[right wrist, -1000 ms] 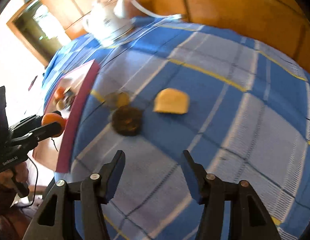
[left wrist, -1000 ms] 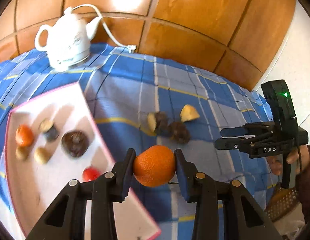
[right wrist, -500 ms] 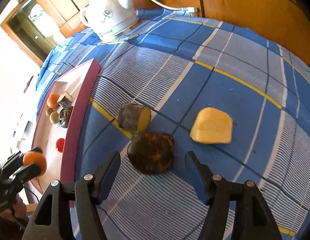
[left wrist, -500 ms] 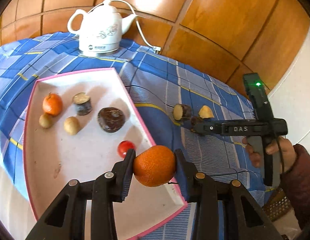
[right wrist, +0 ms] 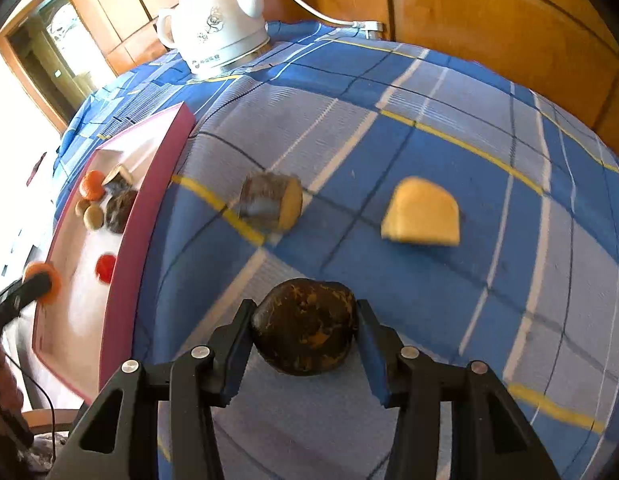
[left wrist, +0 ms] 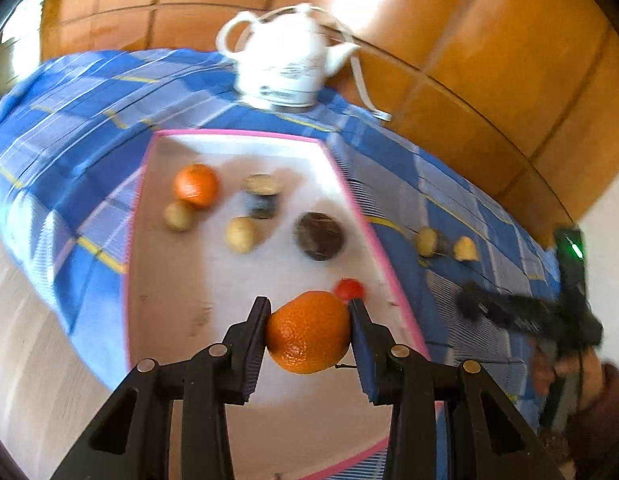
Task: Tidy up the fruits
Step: 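Carry the orange toward the tray while right gripper grasps the dark round cake, then lower the orange into the tray and open the left gripper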
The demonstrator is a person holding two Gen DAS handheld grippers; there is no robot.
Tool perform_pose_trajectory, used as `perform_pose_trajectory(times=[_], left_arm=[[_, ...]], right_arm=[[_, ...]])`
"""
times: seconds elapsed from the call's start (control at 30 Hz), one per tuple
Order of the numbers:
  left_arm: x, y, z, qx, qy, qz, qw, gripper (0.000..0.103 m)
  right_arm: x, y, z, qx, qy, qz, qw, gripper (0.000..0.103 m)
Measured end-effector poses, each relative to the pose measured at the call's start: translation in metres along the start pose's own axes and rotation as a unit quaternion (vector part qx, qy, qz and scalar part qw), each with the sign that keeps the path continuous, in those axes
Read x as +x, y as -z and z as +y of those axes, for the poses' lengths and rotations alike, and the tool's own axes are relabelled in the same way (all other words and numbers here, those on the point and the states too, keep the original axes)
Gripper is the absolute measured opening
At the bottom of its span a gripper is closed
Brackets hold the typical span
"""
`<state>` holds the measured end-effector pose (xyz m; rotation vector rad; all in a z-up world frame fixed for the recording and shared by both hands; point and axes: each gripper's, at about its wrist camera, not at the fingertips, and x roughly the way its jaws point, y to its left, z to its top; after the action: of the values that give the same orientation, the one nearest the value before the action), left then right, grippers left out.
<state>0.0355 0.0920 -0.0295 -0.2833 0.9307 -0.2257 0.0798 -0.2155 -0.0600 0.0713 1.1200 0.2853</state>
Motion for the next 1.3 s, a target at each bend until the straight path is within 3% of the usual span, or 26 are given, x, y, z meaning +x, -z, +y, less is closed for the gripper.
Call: perform_pose_trajectory(times=[0.2, 0.47, 0.63, 0.93, 1.3], left_arm=[[0.0, 0.0, 0.022, -0.036, -0.039, -0.002, 0.9986, 0.04], [0.001, -0.003, 0.024, -0.01, -0.109, -0.027, 0.9937, 0.04], [0.008, 0.003, 0.025, -0.003, -0.125, -0.023, 0.9919, 0.04], [0.005, 0.002, 0.022, 0.005, -0.142, -0.041, 0.989, 0.04], [-0.011, -0.006, 0.007, 0.042, -0.164, -0.081, 0.9822, 0.041]], right_arm=[[-0.005, 0.012, -0.013, 0.037, -0.024, -0.022, 0.999, 0.05], [-0.003, 0.015, -0.018, 0.052, -0.041, -0.04, 0.997, 0.05], [-0.001, 0.019, -0.019, 0.036, -0.049, -0.053, 0.997, 0.05], [0.0, 0.037, -0.006, -0.011, -0.004, -0.11, 0.994, 0.048], [0.0, 0.04, -0.002, -0.021, 0.012, -0.122, 0.992, 0.048]])
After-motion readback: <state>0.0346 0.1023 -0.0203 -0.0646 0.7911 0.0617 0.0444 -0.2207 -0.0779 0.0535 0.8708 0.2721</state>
